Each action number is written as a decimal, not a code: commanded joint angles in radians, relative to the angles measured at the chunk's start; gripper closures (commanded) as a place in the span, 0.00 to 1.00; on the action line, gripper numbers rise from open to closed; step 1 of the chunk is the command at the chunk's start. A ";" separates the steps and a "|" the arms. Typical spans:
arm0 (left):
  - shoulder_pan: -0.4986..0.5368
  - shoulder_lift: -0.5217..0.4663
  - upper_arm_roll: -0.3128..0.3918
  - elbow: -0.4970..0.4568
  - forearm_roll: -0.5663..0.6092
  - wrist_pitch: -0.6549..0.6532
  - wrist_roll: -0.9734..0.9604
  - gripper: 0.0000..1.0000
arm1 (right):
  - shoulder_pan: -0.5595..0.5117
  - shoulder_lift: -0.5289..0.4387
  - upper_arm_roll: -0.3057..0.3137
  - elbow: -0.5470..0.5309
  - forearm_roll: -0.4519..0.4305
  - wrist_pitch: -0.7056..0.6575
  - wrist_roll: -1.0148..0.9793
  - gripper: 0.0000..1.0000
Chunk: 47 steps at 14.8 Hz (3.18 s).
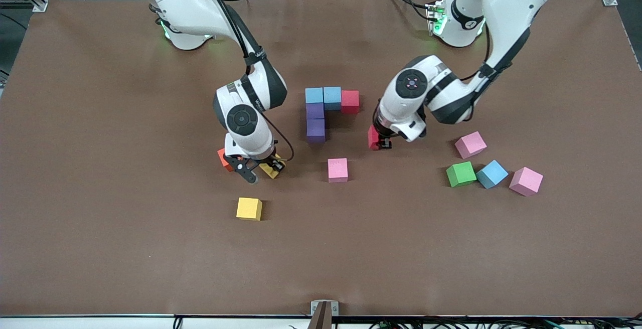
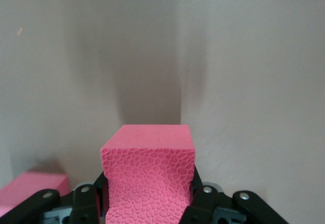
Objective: Arrange 11 blocks into digit 3
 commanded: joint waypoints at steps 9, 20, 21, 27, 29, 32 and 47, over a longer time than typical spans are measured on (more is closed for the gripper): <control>-0.327 0.112 0.187 0.168 -0.007 0.009 -0.179 0.71 | 0.105 0.009 0.005 0.090 0.009 0.010 -0.527 0.98; -0.463 0.174 0.290 0.282 -0.018 0.005 -0.190 0.71 | 0.150 0.057 0.004 0.125 -0.026 0.001 -0.541 0.99; -0.463 0.171 0.290 0.282 -0.018 0.005 -0.190 0.71 | 0.144 0.055 0.002 0.124 -0.028 -0.001 -0.544 0.99; -0.483 0.171 0.288 0.274 -0.021 0.003 -0.192 0.71 | 0.060 0.048 -0.002 0.122 -0.034 -0.066 -0.573 0.99; -0.494 0.169 0.288 0.275 -0.021 0.003 -0.193 0.71 | 0.021 0.040 -0.002 0.118 -0.022 -0.100 -0.553 0.99; -0.506 0.171 0.288 0.272 -0.022 0.003 -0.201 0.71 | -0.010 0.034 -0.002 0.116 0.001 -0.131 -0.436 0.99; -0.488 0.088 0.282 0.233 -0.008 -0.012 -0.156 0.00 | -0.027 0.032 -0.002 0.104 0.003 -0.129 -0.342 1.00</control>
